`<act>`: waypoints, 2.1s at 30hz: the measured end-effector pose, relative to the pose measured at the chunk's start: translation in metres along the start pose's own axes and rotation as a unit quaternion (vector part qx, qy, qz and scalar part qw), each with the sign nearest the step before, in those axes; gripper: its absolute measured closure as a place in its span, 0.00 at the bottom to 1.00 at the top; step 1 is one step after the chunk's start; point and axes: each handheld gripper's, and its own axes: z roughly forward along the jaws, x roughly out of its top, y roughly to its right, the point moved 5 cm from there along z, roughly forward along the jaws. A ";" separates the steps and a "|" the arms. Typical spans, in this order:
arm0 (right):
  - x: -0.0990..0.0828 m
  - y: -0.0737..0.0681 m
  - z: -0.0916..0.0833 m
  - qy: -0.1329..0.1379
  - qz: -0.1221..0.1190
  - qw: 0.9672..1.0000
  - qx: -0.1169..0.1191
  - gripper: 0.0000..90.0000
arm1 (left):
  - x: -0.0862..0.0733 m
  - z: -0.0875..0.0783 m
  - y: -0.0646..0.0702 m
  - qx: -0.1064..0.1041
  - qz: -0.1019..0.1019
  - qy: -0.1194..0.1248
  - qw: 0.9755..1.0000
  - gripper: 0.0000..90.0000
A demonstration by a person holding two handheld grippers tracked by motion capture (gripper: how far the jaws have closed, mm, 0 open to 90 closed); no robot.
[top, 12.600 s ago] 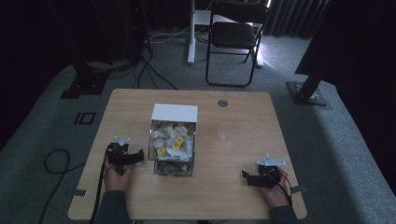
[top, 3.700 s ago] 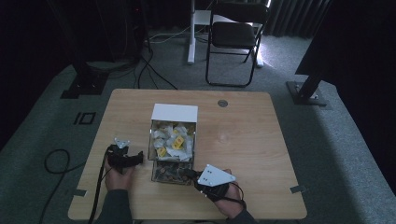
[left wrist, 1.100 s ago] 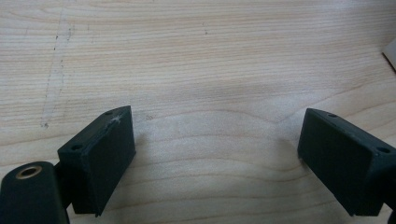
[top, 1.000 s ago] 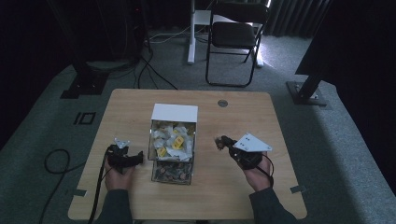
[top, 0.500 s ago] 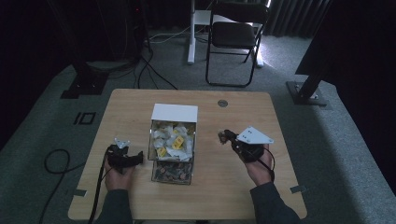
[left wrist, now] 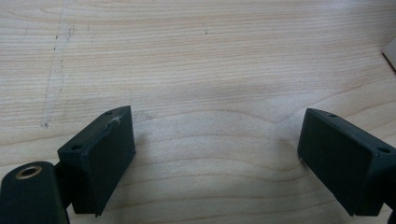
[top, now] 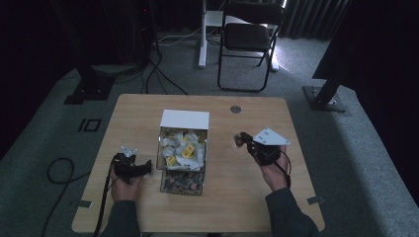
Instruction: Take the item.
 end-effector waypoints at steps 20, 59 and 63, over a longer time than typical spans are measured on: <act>0.001 0.022 0.022 -0.007 0.025 0.999 -0.018 1.00 | 0.000 0.000 0.000 0.000 0.000 0.000 1.000 0.13; -0.010 0.046 0.059 -0.036 0.070 0.996 -0.042 0.71 | 0.000 0.000 0.000 0.000 0.000 0.000 1.000 0.13; -0.011 0.049 0.056 -0.029 0.097 0.994 -0.036 0.39 | 0.000 0.000 0.000 0.000 0.000 0.000 1.000 0.13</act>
